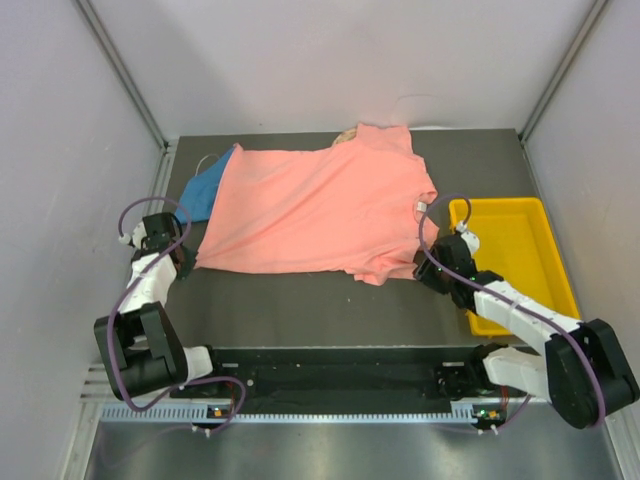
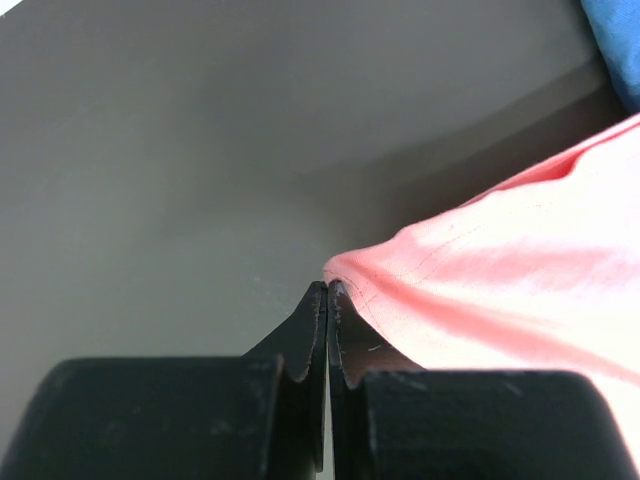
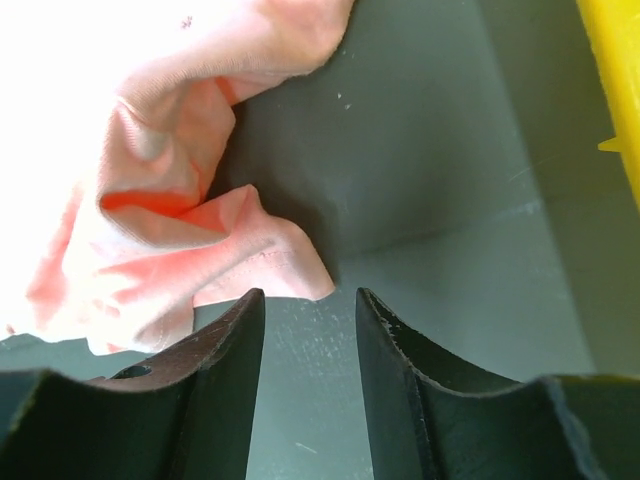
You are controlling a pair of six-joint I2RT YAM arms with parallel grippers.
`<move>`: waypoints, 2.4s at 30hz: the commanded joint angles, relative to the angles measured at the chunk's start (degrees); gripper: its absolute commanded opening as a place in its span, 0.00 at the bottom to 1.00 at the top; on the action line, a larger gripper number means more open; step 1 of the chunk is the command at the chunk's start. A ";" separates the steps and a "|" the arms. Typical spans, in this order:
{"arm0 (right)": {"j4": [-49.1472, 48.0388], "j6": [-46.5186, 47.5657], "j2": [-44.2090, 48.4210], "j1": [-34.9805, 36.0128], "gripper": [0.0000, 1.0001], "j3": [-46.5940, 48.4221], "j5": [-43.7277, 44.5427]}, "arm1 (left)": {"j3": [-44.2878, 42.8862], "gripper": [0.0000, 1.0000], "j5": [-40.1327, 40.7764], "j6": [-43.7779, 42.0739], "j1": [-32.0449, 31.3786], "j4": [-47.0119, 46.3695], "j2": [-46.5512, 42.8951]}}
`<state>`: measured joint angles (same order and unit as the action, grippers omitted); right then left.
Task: Roll the t-shirts
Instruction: Flatten out the T-shirt at the center of the board.
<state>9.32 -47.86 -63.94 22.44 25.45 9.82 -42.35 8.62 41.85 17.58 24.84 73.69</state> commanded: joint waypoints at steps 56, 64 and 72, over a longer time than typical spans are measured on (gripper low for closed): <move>34.10 -5.67 31.07 2.00 0.00 1.98 -12.20 | -0.72 0.06 4.39 -1.59 0.52 -2.87 5.15; 30.49 -12.86 32.04 5.07 0.00 -3.91 -13.35 | 1.04 0.49 2.46 -0.36 0.52 -3.57 3.66; 24.79 -12.18 26.86 5.69 0.00 -4.10 -10.53 | 5.96 0.43 0.25 1.13 0.43 -5.07 0.58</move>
<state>38.79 -59.64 -34.79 27.64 20.25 -2.44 -38.50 9.69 41.89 17.69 22.06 76.84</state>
